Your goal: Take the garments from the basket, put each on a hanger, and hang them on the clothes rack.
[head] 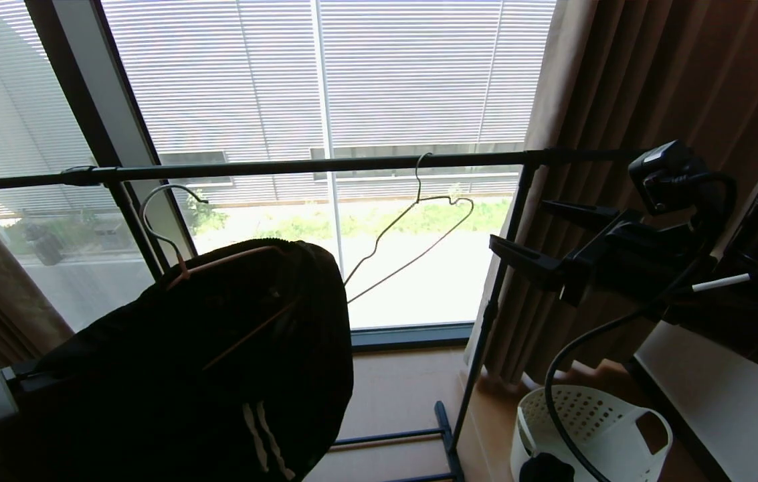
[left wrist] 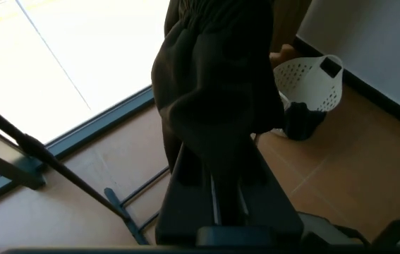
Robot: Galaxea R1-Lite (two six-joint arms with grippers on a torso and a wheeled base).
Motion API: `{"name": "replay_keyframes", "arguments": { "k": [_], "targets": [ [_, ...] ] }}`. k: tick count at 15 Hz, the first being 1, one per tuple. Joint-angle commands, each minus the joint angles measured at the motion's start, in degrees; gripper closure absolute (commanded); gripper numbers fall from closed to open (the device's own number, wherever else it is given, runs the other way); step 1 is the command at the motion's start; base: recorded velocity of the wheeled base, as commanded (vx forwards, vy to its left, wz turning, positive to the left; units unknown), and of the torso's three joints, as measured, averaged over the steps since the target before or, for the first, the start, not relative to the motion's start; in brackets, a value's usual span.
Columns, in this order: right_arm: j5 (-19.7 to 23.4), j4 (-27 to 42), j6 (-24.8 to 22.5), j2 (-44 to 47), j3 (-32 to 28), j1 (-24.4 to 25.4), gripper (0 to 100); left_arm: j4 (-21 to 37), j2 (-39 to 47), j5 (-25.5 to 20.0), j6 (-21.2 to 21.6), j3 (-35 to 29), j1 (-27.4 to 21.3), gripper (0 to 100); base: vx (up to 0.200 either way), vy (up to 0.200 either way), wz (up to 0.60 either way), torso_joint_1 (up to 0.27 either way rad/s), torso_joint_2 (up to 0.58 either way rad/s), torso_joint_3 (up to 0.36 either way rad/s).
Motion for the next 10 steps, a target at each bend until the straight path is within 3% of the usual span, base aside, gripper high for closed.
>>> {"name": "replay_keyframes", "arguments": {
  "k": [1,5,8,10],
  "targets": [
    [0.04,-0.03,-0.04,0.14,0.00,0.02,0,-0.32,5.24,2.74,-1.06,-3.13,-1.10,100,0.000,0.000,0.00,0.000,0.00,0.000],
    [-0.05,-0.03,-0.04,0.40,0.00,0.02,0,-0.85,15.70,10.74,-6.25,-12.80,-8.04,100,0.000,0.000,0.00,0.000,0.00,0.000],
    [0.04,-0.03,-0.04,0.75,-0.18,0.02,0,-6.47,22.64,14.26,-6.33,-15.52,-7.52,100,0.000,0.000,0.00,0.000,0.00,0.000],
    [-0.05,-0.03,-0.04,1.28,-0.18,0.02,0,-6.56,22.55,14.96,-5.98,-13.85,-6.81,100,0.000,0.000,0.00,0.000,0.00,0.000]
  ]
}}
